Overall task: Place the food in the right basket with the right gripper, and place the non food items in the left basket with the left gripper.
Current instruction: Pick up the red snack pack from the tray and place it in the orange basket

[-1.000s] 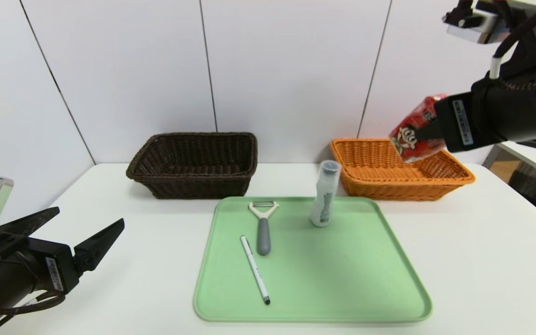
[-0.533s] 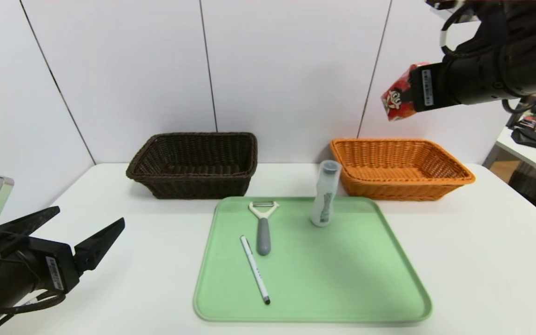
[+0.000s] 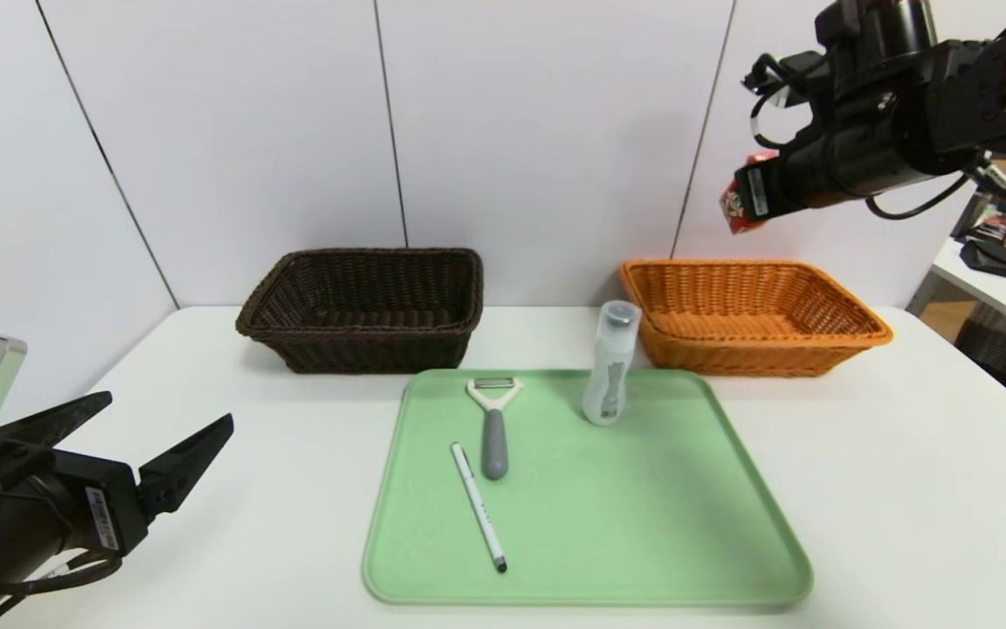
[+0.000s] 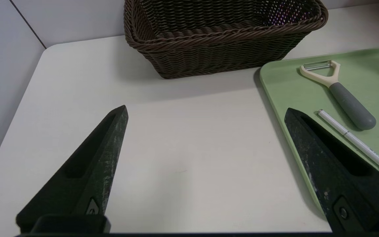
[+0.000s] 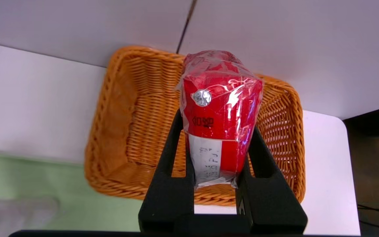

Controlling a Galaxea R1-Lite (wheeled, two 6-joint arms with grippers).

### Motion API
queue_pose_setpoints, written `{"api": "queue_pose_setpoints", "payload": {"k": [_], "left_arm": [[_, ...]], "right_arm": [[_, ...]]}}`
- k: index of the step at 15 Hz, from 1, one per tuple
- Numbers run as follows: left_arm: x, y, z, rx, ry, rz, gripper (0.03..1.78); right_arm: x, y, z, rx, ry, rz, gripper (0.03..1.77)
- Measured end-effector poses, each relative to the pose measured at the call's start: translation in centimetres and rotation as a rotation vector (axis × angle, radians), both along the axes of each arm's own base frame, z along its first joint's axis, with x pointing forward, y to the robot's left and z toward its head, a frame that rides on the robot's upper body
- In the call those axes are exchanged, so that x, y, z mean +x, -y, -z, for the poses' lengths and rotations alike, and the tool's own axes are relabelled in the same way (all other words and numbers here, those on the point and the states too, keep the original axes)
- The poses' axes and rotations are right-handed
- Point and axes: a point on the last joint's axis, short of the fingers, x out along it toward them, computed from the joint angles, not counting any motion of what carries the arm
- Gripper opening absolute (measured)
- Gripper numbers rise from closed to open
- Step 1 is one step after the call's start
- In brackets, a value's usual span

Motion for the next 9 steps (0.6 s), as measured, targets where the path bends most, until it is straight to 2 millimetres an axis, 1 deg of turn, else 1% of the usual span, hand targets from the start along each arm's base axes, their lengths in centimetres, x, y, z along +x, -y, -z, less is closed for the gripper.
{"api": "queue_pose_setpoints", "payload": {"k": [4,9], "left_arm": [[0.0,0.0,0.1,0.001,-0.004,0.000,1.69],[-0.1,0.0,0.2,0.004,-0.008,-0.001,1.69]], "right_arm": [[3.0,1.6,3.5,-0.008,-0.096,0.054,0.35],[4.5,2.3,6.7,0.102,-0.217,0.088,0.35]]}}
